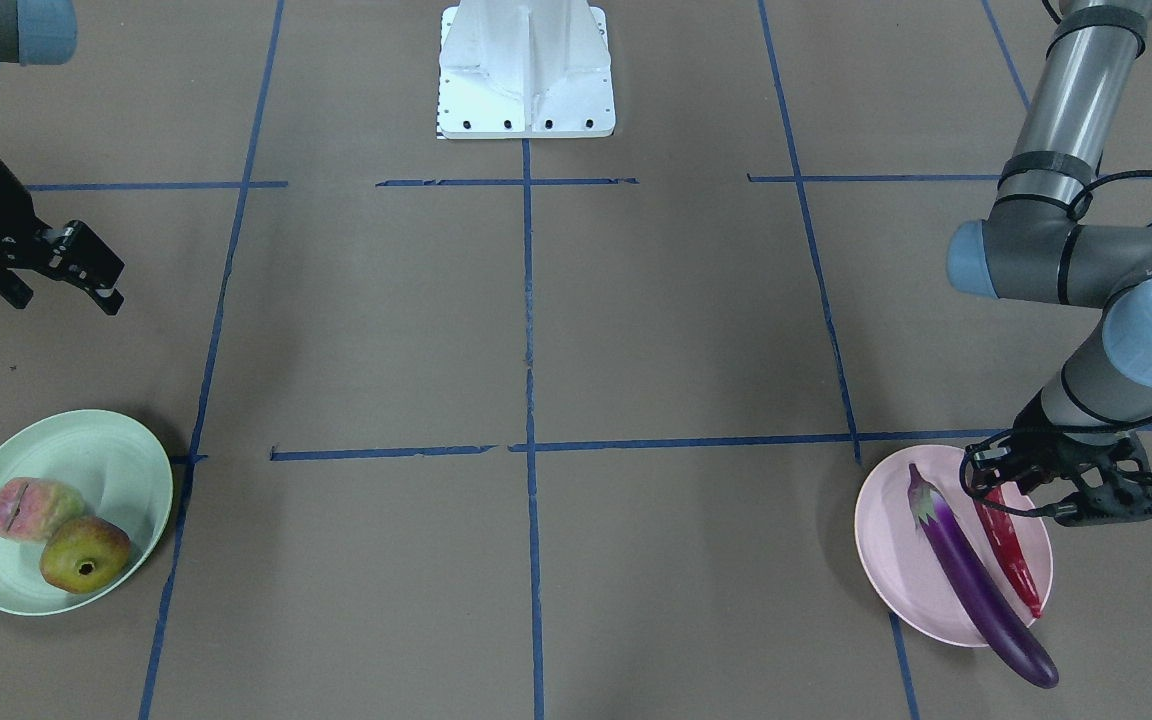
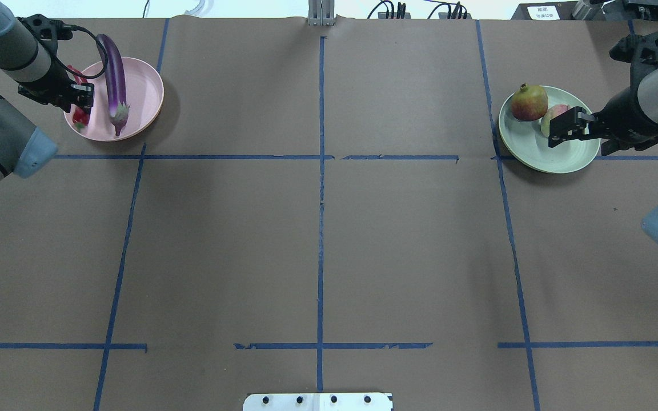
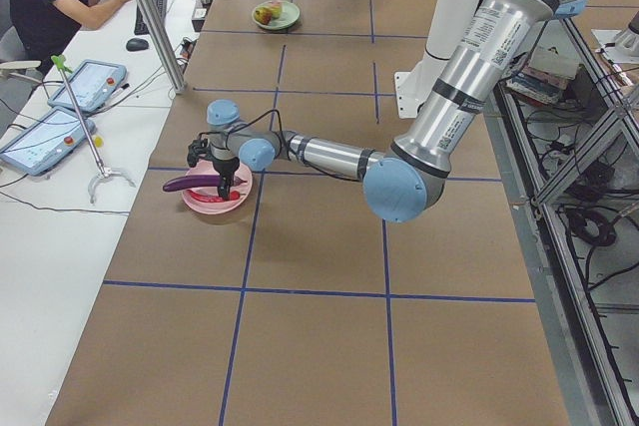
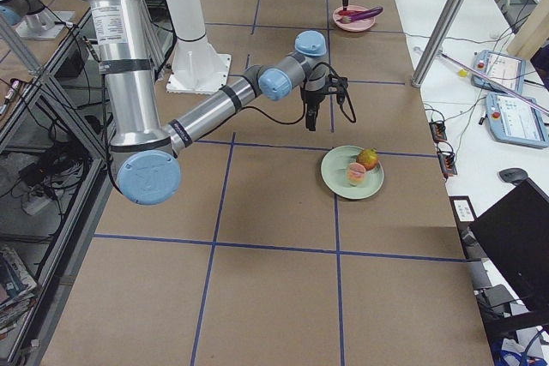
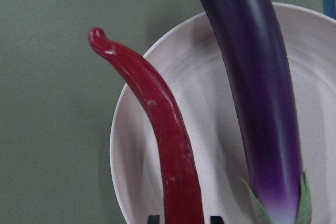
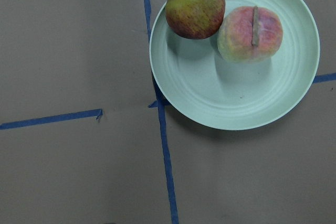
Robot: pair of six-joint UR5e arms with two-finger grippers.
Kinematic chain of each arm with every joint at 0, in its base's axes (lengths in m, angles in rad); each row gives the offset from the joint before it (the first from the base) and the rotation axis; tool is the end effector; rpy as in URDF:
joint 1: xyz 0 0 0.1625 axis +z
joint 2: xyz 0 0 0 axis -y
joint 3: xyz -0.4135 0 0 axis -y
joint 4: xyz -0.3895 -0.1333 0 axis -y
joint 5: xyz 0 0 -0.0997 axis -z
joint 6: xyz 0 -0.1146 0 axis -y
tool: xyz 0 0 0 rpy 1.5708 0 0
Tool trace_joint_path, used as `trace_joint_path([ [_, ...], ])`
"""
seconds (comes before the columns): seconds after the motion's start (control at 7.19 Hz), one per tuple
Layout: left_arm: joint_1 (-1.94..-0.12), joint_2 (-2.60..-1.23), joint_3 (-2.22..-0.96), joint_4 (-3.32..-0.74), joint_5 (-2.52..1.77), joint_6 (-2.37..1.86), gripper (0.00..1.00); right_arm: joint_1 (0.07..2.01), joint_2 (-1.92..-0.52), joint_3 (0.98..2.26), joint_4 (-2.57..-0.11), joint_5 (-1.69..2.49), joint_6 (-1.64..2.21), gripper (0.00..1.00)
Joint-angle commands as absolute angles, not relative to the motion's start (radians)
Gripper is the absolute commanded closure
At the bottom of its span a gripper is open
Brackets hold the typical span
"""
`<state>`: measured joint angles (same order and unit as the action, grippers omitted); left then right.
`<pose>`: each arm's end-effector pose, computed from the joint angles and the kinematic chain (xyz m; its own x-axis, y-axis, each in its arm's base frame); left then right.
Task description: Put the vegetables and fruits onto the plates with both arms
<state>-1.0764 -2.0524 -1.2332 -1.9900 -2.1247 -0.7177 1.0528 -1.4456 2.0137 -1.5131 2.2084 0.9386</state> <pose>0.2742 -0.6626 0.5022 0.7274 0.0007 -0.6862 0.1025 0.9887 0.1097 -0.1983 -0.4794 0.3794 0.6343 0.1540 0.7576 -0.1868 0.9815 -0.0431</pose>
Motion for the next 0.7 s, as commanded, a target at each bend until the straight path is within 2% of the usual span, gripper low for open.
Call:
trace_joint_path([
  [0.0, -1.185, -1.926, -1.367, -2.052, -2.358, -0.668, 0.00, 1.182, -1.532, 1.994, -1.516, 2.314, 0.753, 0.00],
  [0.14, -1.218, -1.799, -1.484, -2.051, -2.368, -0.558, 0.00, 1.250, -1.572, 1.971, -1.517, 2.318, 0.600, 0.00],
  [0.56, -1.256, -1.607, -1.720, -2.046, -2.375, -0.517, 0.00, 1.340, -1.615, 1.922, -1.516, 2.321, 0.414, 0.00],
])
